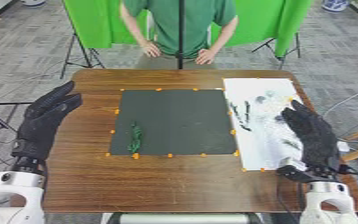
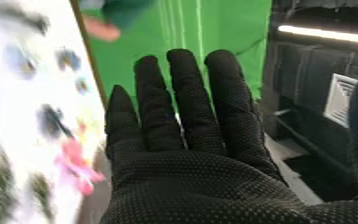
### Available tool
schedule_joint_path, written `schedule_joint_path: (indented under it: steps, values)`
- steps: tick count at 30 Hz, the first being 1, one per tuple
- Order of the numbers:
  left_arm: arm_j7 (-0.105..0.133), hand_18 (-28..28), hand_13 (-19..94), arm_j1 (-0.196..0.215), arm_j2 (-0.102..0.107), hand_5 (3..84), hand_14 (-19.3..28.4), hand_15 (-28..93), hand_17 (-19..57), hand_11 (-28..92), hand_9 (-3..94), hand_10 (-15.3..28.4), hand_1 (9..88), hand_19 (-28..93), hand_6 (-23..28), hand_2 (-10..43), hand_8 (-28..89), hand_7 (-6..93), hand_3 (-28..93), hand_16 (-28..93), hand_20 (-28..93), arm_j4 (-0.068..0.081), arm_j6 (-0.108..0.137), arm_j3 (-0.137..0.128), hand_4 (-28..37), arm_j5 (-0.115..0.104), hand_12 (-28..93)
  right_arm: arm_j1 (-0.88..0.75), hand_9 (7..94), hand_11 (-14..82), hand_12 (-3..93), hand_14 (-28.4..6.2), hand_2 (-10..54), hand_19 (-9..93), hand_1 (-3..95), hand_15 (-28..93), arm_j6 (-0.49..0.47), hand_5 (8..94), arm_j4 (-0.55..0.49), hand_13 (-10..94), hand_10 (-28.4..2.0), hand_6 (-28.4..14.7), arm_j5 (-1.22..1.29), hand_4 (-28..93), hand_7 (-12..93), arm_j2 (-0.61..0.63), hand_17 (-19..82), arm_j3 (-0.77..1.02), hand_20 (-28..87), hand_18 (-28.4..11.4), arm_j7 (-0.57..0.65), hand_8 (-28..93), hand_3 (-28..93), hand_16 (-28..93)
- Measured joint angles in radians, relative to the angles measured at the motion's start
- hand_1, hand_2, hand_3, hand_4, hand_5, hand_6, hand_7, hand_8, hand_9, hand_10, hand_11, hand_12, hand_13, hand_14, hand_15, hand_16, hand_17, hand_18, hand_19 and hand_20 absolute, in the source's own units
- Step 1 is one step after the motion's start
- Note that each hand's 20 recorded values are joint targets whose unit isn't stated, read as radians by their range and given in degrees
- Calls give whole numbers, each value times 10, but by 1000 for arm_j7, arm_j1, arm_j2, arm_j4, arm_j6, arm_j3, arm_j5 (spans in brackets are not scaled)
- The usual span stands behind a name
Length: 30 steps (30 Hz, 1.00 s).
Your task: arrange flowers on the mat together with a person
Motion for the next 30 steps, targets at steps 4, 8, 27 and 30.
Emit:
schedule_joint_path:
  steps: [4, 8, 27, 30]
  values:
    - [0, 129, 333, 0, 2, 376, 168, 88, 44, 136, 407, 128, 298, 11, 28, -95, -57, 95, 672, 41, 170, 0, 0, 1, -191, 0, 141, -9, 545, 80, 168, -163, -95, 94, 166, 141, 112, 514, -33, 431, -159, -43, -78, -202, 144, 77, 186, 12, 269, -169, 4, -81, 674, 183]
    - [-2, 129, 332, 0, 4, 376, 168, 88, 44, 138, 406, 128, 299, 11, 29, -95, -57, 94, 672, 41, 170, 0, 0, 2, -191, 0, 141, -19, 551, 93, 184, -164, -95, 119, 160, 148, 234, 521, -77, 451, -159, -49, -252, -257, 138, 164, 189, 17, 282, -175, 103, -80, 673, 198]
    - [-19, 129, 328, 0, 8, 375, 168, 87, 43, 134, 403, 128, 298, 11, 29, -95, -56, 92, 670, 42, 169, 0, -17, 3, -188, 3, 141, -98, 601, 122, 198, -144, -95, 181, 196, 178, 185, 548, 4, 544, -163, -52, -1191, -283, 131, 404, 211, -30, 309, -177, 818, -75, 707, 255]
    - [-19, 129, 329, 0, 8, 375, 168, 87, 43, 134, 403, 128, 298, 11, 29, -95, -56, 92, 670, 42, 169, 0, -18, 1, -188, 4, 141, -107, 595, 122, 201, -146, -95, 185, 195, 177, 148, 546, 8, 545, -163, -53, -1297, -283, 132, 421, 210, -23, 309, -178, 810, -73, 709, 258]
